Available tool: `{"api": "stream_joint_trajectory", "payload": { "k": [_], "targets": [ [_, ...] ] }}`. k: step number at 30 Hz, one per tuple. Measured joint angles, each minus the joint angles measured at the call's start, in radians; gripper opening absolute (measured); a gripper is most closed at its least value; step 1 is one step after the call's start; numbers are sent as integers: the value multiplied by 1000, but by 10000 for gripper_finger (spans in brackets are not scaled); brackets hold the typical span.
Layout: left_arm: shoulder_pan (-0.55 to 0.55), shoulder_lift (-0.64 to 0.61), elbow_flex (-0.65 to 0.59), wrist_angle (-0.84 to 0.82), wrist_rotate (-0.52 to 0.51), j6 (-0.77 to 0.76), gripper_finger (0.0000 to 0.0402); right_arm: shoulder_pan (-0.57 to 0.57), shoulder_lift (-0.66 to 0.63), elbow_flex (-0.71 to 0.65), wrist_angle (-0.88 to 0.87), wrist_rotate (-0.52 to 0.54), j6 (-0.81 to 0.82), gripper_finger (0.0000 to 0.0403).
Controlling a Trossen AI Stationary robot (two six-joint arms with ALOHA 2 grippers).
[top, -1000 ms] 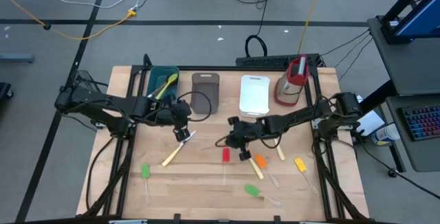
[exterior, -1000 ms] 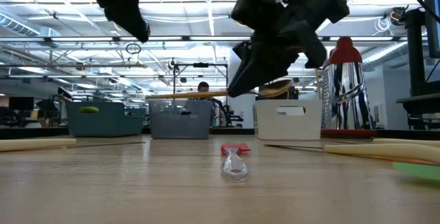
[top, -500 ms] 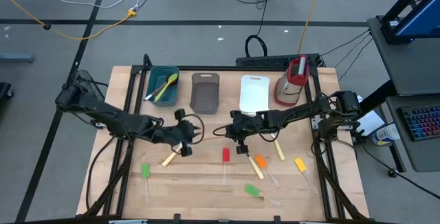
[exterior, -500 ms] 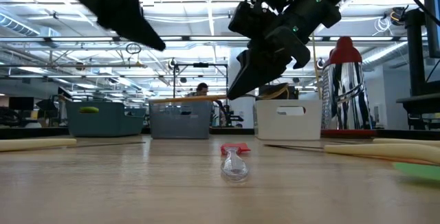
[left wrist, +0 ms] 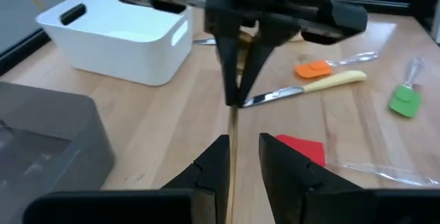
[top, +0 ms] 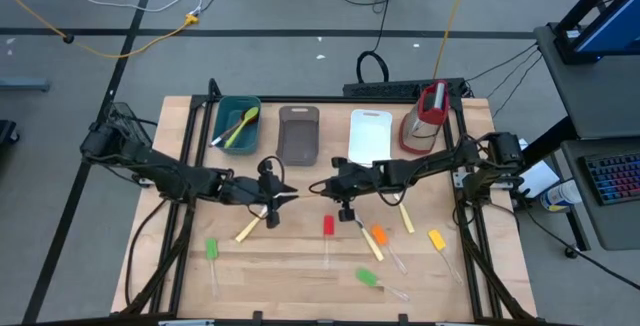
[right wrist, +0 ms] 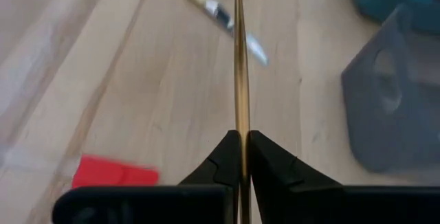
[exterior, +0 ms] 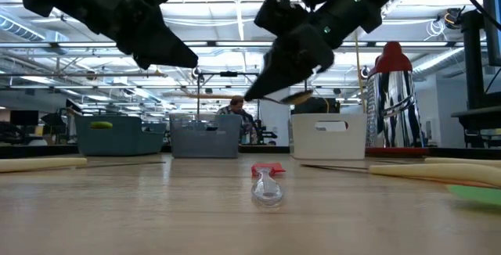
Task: Pick & Place Kitchen Items
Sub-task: Put the golden serving spoon into the blue bin
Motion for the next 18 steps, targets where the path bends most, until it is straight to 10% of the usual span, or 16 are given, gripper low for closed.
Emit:
{"api": "stream_joint_trajectory", "payload": {
  "k": [18],
  "targets": [
    [80,13,0,-34,126,163,104,-4,0,0,90,-5,-19,15]
  ]
}}
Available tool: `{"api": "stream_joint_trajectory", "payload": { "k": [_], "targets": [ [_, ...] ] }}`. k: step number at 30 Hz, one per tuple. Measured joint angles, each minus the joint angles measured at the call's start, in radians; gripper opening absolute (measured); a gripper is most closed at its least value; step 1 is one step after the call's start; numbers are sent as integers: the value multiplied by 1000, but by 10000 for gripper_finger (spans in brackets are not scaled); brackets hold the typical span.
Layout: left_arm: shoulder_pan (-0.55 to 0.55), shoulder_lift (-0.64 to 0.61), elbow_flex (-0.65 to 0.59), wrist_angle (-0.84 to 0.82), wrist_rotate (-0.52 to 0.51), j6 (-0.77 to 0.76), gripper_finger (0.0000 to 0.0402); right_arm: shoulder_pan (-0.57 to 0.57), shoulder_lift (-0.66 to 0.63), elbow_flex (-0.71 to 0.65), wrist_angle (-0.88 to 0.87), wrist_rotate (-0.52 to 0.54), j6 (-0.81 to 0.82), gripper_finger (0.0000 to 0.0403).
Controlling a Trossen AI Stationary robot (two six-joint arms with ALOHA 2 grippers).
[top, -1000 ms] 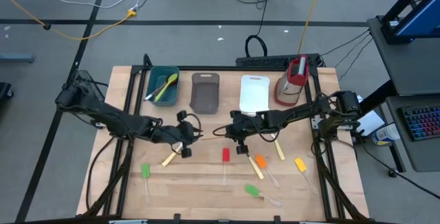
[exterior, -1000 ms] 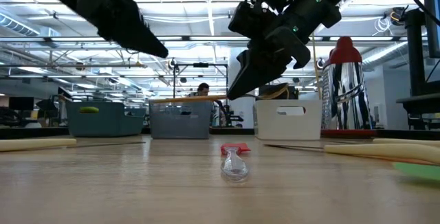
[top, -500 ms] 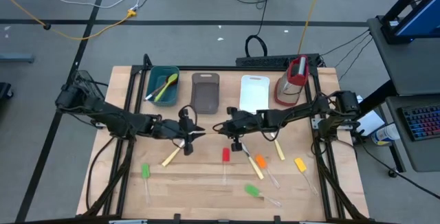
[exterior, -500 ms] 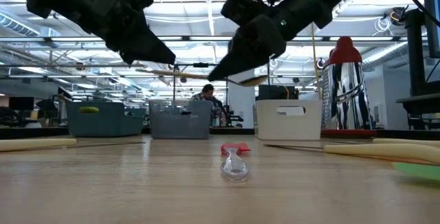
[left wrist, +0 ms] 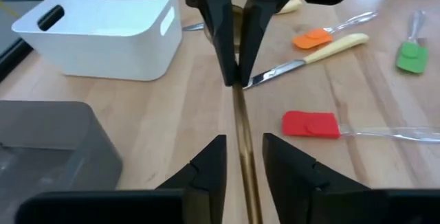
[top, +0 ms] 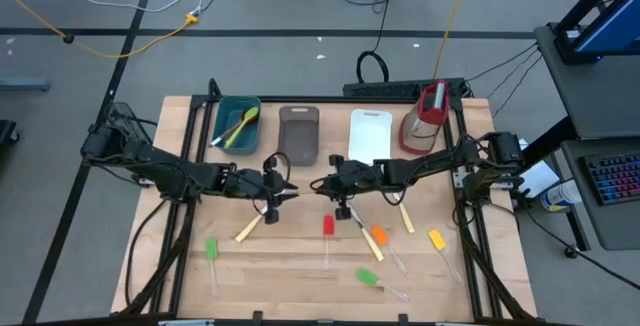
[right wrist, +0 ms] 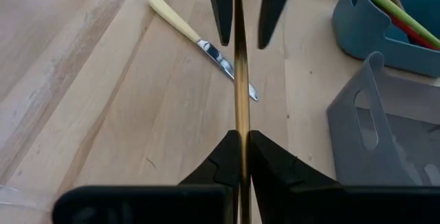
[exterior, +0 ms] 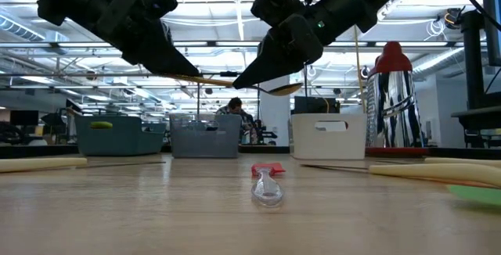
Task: Pick & Place Kitchen Items
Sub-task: Put the golden serving spoon into the blue bin
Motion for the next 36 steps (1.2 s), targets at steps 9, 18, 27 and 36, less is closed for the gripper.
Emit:
{"api": "stream_joint_trajectory", "payload": {
  "k": [9,18,27,36],
  "targets": [
    [1,2,0,-1,-16,9,161,0,0,0,40,0,-4,15],
    [1,2,0,1,-56,61,129,0,0,0,68,0,-5,15],
    [0,2,0,5,-50,64,55,0,0,0,98,3,-20,15],
    [0,2,0,11,-48,64,36,0,0,0,97,3,-20,15]
  ]
}}
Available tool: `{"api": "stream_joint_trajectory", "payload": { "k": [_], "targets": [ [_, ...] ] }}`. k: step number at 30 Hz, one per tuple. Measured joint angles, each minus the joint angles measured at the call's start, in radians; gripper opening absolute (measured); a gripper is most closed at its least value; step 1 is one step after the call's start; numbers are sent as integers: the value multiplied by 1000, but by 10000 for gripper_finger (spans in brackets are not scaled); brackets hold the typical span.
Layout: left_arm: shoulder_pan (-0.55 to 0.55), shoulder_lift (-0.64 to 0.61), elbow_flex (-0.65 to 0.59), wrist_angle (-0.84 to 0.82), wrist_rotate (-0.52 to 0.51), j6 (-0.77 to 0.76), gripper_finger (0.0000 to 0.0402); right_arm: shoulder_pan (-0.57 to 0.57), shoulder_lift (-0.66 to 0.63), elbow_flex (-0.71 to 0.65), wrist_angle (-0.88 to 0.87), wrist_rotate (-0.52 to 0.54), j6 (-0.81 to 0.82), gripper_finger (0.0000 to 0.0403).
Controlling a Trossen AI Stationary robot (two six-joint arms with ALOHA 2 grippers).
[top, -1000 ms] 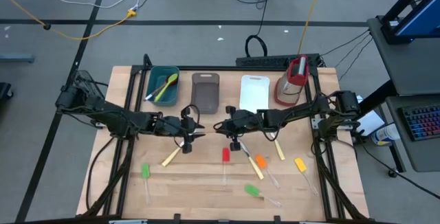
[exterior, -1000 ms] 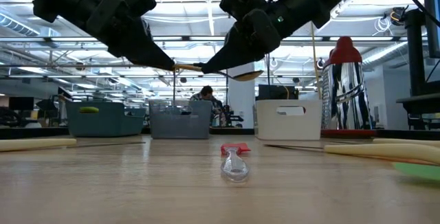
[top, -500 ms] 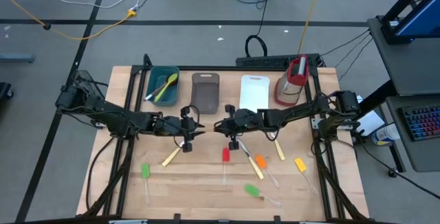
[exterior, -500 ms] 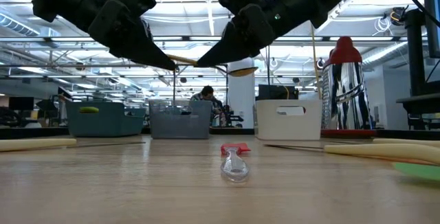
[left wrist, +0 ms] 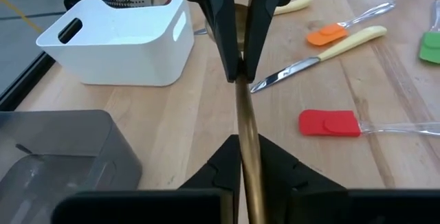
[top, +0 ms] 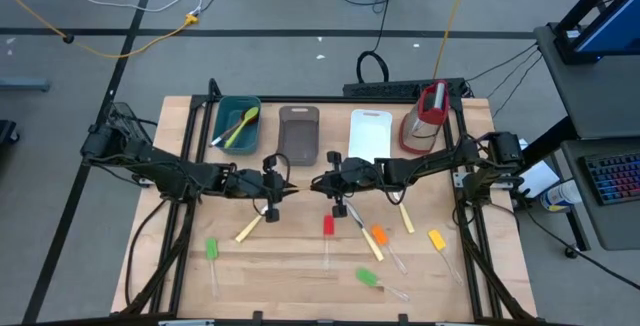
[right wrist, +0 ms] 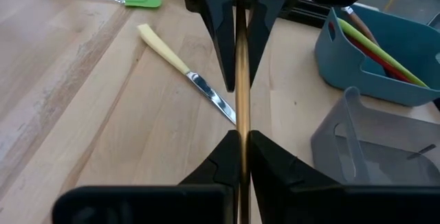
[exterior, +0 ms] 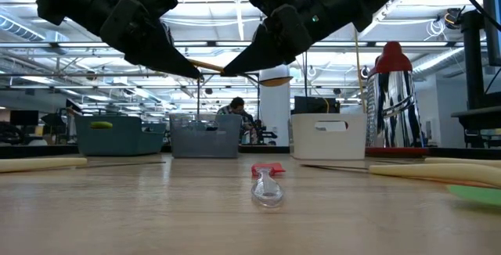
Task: Pick & Place Kitchen Items
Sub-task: Put the golden serving spoon into the blue bin
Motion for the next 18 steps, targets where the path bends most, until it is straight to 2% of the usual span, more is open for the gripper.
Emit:
{"api": "stream_joint_trajectory", "payload": {
  "k": [11,18],
  "targets": [
    [1,0,0,7,-9,-2,112,0,0,0,-3,-6,0,16],
    [1,0,1,45,-9,-2,121,0,0,0,-5,-3,0,16]
  ]
}}
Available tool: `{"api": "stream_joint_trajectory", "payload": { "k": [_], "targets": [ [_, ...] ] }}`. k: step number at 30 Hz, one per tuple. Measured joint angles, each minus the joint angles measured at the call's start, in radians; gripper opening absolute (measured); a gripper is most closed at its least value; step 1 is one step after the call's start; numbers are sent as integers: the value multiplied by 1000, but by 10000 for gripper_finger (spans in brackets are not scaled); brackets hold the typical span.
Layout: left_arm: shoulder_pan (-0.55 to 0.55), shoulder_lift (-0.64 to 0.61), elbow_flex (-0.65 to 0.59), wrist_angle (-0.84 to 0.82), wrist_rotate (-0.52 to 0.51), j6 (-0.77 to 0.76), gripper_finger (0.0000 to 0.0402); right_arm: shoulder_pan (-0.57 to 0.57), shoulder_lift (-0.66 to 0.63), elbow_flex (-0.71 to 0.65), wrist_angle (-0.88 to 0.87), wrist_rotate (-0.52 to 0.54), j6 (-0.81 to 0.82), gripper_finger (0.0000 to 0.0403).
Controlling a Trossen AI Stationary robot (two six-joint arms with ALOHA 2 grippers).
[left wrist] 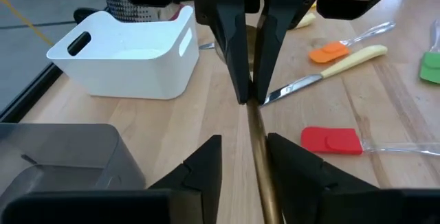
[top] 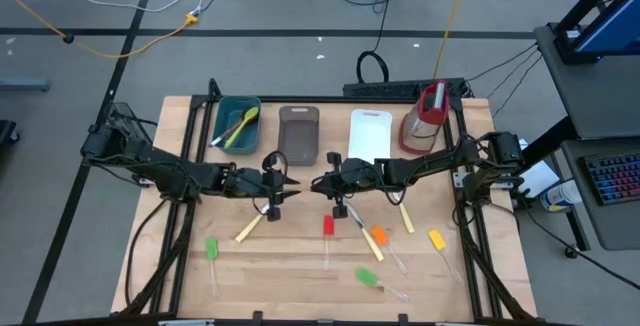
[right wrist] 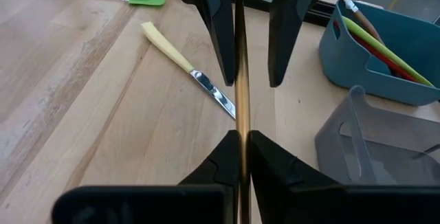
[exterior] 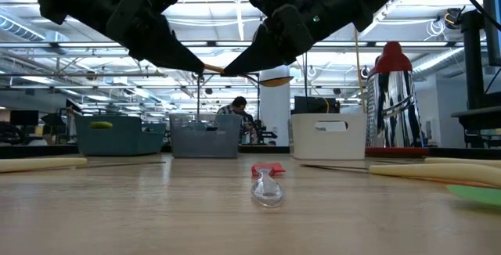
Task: Pick & Place Kitchen Items
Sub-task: Put the golden serving spoon into the blue bin
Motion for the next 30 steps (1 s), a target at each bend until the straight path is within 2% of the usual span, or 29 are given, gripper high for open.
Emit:
{"api": "stream_joint_trajectory", "payload": {
  "k": [12,18,23,30],
  "targets": [
    [0,0,0,-2,5,2,60,0,0,0,3,6,-1,16],
    [-1,0,0,-4,5,21,13,-1,0,0,2,7,-2,17],
    [-1,0,0,-4,6,20,22,-1,0,0,3,6,-4,36],
    [0,0,0,-39,-4,-32,13,0,0,0,5,0,-3,81]
  ]
}}
